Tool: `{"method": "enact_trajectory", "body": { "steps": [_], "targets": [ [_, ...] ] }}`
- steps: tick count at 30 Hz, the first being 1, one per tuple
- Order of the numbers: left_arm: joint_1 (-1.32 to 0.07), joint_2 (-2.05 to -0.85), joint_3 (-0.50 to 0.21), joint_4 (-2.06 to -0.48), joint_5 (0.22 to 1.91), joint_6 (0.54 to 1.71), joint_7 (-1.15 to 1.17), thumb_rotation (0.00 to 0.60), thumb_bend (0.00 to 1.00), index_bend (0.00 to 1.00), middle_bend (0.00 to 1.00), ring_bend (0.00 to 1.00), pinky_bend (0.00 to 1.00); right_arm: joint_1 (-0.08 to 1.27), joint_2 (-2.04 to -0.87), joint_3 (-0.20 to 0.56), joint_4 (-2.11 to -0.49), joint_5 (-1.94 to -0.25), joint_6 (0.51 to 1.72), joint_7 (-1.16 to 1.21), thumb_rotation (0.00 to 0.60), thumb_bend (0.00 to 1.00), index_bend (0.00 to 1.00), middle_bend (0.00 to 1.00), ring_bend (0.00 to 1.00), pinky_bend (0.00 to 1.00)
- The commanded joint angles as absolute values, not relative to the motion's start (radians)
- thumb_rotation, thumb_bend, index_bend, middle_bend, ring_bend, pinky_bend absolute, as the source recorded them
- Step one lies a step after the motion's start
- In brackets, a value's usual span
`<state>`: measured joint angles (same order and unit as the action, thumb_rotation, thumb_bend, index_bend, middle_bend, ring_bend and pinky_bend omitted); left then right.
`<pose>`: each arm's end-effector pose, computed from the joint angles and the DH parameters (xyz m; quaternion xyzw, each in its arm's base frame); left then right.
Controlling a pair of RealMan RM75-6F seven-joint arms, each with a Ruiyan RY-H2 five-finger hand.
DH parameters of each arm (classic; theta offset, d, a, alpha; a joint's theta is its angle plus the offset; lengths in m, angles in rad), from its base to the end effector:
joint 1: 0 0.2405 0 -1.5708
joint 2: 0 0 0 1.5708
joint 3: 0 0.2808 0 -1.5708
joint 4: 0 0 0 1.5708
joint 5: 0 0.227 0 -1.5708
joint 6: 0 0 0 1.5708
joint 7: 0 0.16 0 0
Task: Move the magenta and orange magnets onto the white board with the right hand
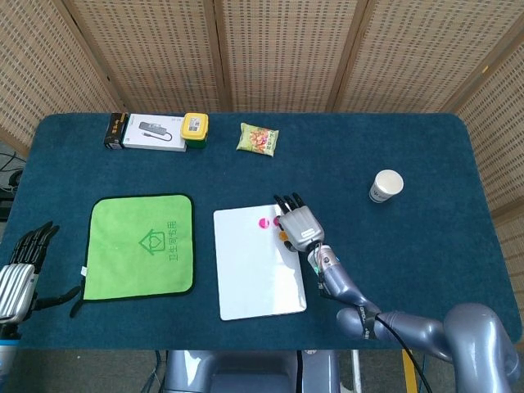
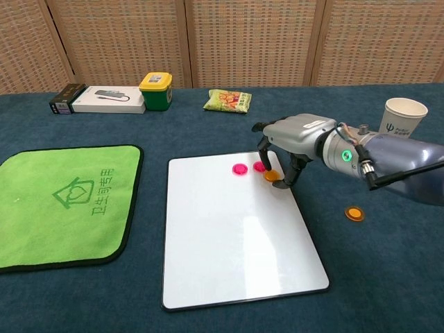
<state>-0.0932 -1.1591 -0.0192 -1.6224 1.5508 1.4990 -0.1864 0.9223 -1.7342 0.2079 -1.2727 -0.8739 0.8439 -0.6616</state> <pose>-0.3264 0.1953 0.1337 -0.5658 -0.4484 -0.4599 0.5169 -0.1226 -0.4115 -0.1002 0.7973 -0.3126 0.2796 0.4340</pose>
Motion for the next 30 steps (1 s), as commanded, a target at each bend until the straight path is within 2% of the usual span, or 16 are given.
{"method": "enact_trajectory", "body": {
  "steps": [1, 11, 14, 16, 18, 26, 30],
  "targets": [
    [-0.093, -1.159, -0.019, -1.623, 1.551, 1.499, -0.187, 0.6, 0.02, 0.0, 0.0, 0.0, 0.0, 0.928, -1.742, 0.209, -1.267, -0.865, 0.849, -0.664, 0.6, 0.4, 0.54, 0.0, 0.0, 0.0],
    [-0.093, -1.159, -0.02, -1.624, 1.55, 1.499, -0.189, 0.6, 0.03, 0.0, 0.0, 0.0, 0.0, 0.942, -1.765, 0.198, -1.261, -0.841, 0.857, -0.678, 0.6, 0.39, 0.54, 0.0, 0.0, 0.0],
    [-0.093, -1.158, -0.02, -1.624, 1.549, 1.5, -0.19, 0.6, 0.03, 0.0, 0.0, 0.0, 0.0, 0.945, -1.768, 0.196, -1.26, -0.838, 0.856, -0.676, 0.6, 0.33, 0.49, 0.0, 0.0, 0.0],
    [-0.093, -1.158, -0.02, -1.625, 1.549, 1.499, -0.191, 0.6, 0.03, 0.0, 0.0, 0.0, 0.0, 0.946, -1.768, 0.196, -1.262, -0.836, 0.854, -0.672, 0.6, 0.23, 0.43, 0.0, 0.0, 0.0],
    [-0.093, -1.158, -0.02, -1.624, 1.549, 1.498, -0.192, 0.6, 0.03, 0.0, 0.0, 0.0, 0.0, 0.947, -1.766, 0.196, -1.267, -0.838, 0.855, -0.667, 0.6, 0.2, 0.41, 0.0, 0.0, 0.0],
    [-0.092, -1.158, -0.022, -1.625, 1.548, 1.502, -0.193, 0.6, 0.03, 0.0, 0.0, 0.0, 0.0, 0.942, -1.745, 0.198, -1.306, -0.847, 0.878, -0.652, 0.6, 0.23, 0.4, 0.0, 0.0, 0.0],
    [-0.091, -1.158, -0.022, -1.624, 1.547, 1.503, -0.196, 0.6, 0.03, 0.0, 0.0, 0.0, 0.0, 0.907, -1.666, 0.169, -1.388, -0.887, 0.907, -0.639, 0.6, 0.26, 0.4, 0.0, 0.0, 0.0]
  ]
}}
